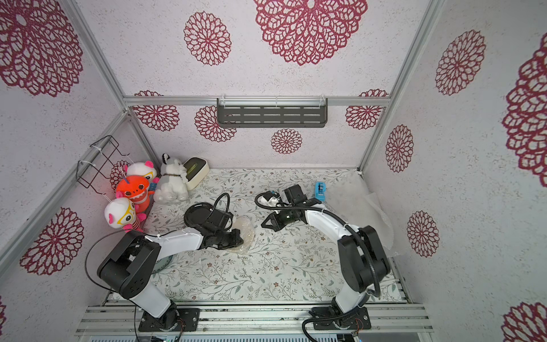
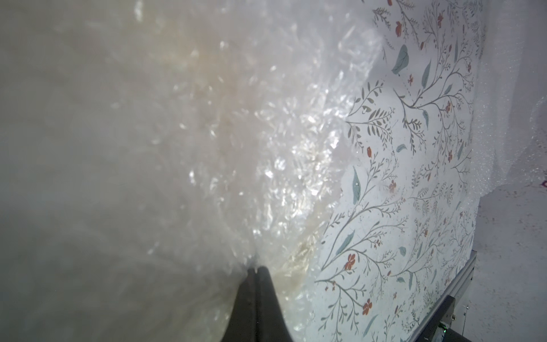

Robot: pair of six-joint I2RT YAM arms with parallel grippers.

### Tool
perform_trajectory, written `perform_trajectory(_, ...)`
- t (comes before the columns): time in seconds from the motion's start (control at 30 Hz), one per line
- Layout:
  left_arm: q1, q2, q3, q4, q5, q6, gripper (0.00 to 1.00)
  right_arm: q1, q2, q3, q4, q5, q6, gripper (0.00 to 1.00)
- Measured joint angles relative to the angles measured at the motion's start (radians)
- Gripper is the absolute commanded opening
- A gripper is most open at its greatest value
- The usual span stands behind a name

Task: Wrap dinner plates in bubble wrap
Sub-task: Stick the tape on the bubble wrap.

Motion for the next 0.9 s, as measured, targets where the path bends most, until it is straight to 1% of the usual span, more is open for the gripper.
perform_trajectory(0.1,0.0,-0.024,-0.031,0.031,0.0,0.005,0.0,0.032,0.074,0.072,-0.058,-0.035,-0.061,0.0)
perform_trajectory(0.23,0.0,-0.041,-0.061,0.066,0.004,0.015,0.0,0.063,0.118,0.114,-0.093,-0.063,-0.098,0.0)
perform_trajectory(0.37,0.0,-0.041,-0.085,0.107,0.015,0.019,0.0,0.09,0.181,0.161,-0.049,-0.082,-0.086,0.0)
perform_trajectory(0.57,0.0,-0.041,-0.115,0.167,0.032,0.023,0.0,0.124,0.396,0.33,0.024,-0.101,-0.064,0.0)
perform_trajectory(0.73,0.002,-0.049,-0.14,0.208,0.045,0.026,0.0,0.128,0.548,0.443,0.026,-0.107,-0.058,0.0)
perform_trajectory(0.9,0.002,-0.057,-0.153,0.227,0.05,0.034,0.0,0.13,0.622,0.51,0.025,-0.092,-0.049,0.0)
